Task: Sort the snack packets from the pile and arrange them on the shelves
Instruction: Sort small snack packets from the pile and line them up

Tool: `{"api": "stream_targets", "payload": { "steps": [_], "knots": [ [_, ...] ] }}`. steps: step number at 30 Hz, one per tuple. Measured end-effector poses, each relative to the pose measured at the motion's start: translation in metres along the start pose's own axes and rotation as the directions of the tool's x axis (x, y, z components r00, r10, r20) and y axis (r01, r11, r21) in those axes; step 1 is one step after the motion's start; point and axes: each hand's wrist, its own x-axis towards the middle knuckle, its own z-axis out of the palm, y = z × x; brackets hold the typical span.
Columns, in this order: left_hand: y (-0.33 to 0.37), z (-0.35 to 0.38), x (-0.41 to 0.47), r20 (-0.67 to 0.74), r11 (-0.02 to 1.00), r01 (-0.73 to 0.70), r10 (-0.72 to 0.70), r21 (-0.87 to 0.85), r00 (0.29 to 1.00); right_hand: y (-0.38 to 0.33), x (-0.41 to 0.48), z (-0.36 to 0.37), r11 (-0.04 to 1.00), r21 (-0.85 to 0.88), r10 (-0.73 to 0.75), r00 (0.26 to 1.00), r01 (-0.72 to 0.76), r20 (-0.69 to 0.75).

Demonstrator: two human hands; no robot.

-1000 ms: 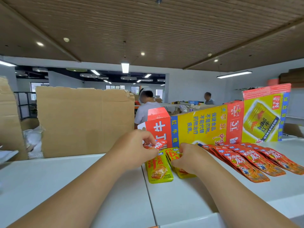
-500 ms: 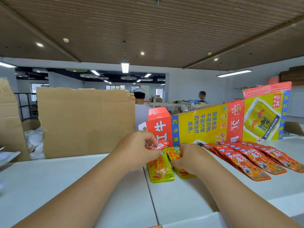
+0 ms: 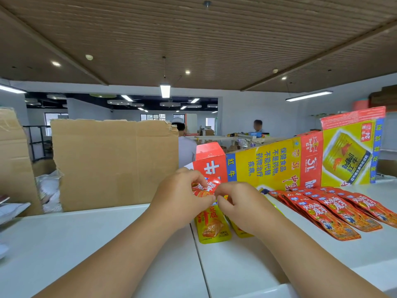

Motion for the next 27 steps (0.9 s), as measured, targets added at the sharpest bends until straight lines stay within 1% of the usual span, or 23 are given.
{"api": "stream_targets", "payload": {
  "steps": [4,7,11,14,16,19,22,24,27],
  "knots": [
    [0.003,0.001,0.000,-0.046,0.991,-0.058,0.053,-0.123,0.998,0.004,0.001,-0.002,0.991,0.124,0.053,0.997,-0.047,-0.048],
    [0.006,0.003,0.000,-0.011,0.975,-0.068,0.067,-0.210,0.998,0.004,0.000,-0.004,0.980,0.194,0.058,0.997,-0.047,-0.052],
    [0.009,0.007,-0.001,0.060,0.949,-0.080,0.103,-0.306,0.993,0.005,0.001,-0.003,0.988,0.148,0.042,0.998,-0.034,-0.048],
    [0.011,0.006,-0.002,0.080,0.941,-0.118,0.151,-0.317,0.985,0.011,0.003,-0.006,0.988,0.138,0.078,0.995,-0.069,-0.058],
    [0.011,0.005,-0.003,0.064,0.946,-0.158,0.183,-0.282,0.981,0.014,0.004,-0.011,0.979,0.166,0.130,0.989,-0.116,-0.076],
    [0.013,0.004,-0.001,0.053,0.961,-0.252,0.260,-0.116,0.964,0.023,0.006,-0.025,0.965,0.188,0.210,0.970,-0.185,-0.123],
    [0.025,0.002,0.000,0.130,0.949,-0.314,0.309,0.015,0.942,0.041,0.001,-0.046,0.956,0.161,0.270,0.951,-0.246,-0.149],
    [0.036,0.004,0.003,0.176,0.939,-0.338,0.322,0.064,0.930,0.058,-0.008,-0.063,0.952,0.120,0.301,0.936,-0.282,-0.184],
    [0.060,0.016,0.010,0.208,0.916,-0.383,0.353,0.124,0.912,0.089,-0.025,-0.091,0.936,0.053,0.351,0.905,-0.349,-0.239]
  ]
}}
